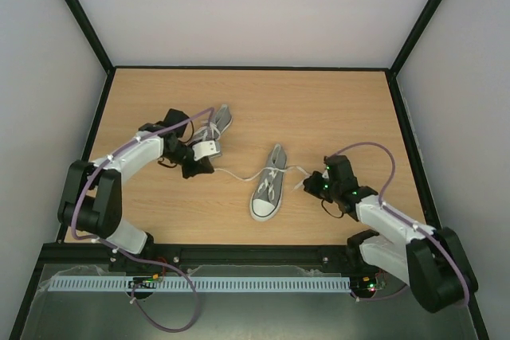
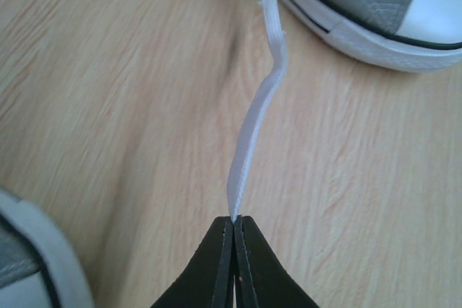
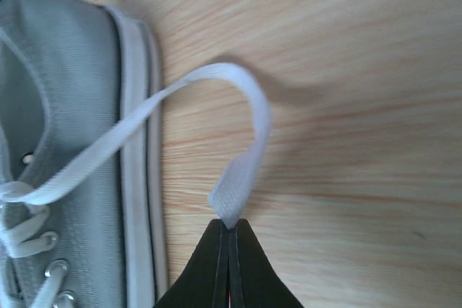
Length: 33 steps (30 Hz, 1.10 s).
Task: Tie the shoes
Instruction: Wrap the shoelace around the shoelace.
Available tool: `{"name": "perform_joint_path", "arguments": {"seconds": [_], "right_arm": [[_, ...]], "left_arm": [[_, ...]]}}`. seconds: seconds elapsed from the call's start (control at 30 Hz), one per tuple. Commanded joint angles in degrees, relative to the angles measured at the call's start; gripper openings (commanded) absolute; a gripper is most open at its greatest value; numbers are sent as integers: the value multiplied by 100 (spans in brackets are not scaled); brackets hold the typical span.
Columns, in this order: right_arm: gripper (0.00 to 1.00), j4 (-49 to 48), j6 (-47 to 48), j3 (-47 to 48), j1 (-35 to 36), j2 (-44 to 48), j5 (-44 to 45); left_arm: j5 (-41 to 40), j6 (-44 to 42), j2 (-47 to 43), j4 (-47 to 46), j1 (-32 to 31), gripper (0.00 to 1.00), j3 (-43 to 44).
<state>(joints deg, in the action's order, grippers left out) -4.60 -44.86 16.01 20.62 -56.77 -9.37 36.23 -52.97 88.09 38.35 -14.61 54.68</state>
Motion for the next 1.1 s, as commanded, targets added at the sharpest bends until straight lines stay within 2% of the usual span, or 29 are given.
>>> {"name": "perform_joint_path", "arguments": {"seconds": [0.0, 0.23, 0.37, 0.47, 0.57, 0.73, 0.8, 0.87, 0.97, 1.07], "right_arm": [[1, -518, 267, 476, 487, -685, -239], [1, -1176, -69, 381, 792, -1112, -289], [1, -1514, -77, 447, 812, -1410, -304], [1, -1340, 95, 652, 812, -1474, -115], [1, -676, 366, 1001, 812, -1387, 206], [1, 1522, 1079, 1732, 812, -1135, 831], [1, 2034, 1387, 1910, 812, -901, 546], [1, 2279, 1785, 2160, 812, -656, -307], [1, 2199, 2180, 2555, 812, -126, -1897], [1, 2103, 2264, 2817, 812, 526, -2431]], "left_arm": [[225, -16, -90, 283, -438, 2, 100], [-88, 649, 334, -449, -1683, 2, 8], [-125, 735, 600, -412, -1869, 2, 160], [-282, 711, 564, -313, -1836, 2, 150], [-306, 653, 369, -128, -1544, 2, 118], [-185, 540, -87, 575, -802, 2, 378], [-20, 415, -319, 927, -602, 2, 576], [104, 388, -535, 1244, -545, 2, 855], [432, 397, -766, 1613, -543, 3, 1415], [798, 423, -926, 1929, -543, 3, 1891]]}}
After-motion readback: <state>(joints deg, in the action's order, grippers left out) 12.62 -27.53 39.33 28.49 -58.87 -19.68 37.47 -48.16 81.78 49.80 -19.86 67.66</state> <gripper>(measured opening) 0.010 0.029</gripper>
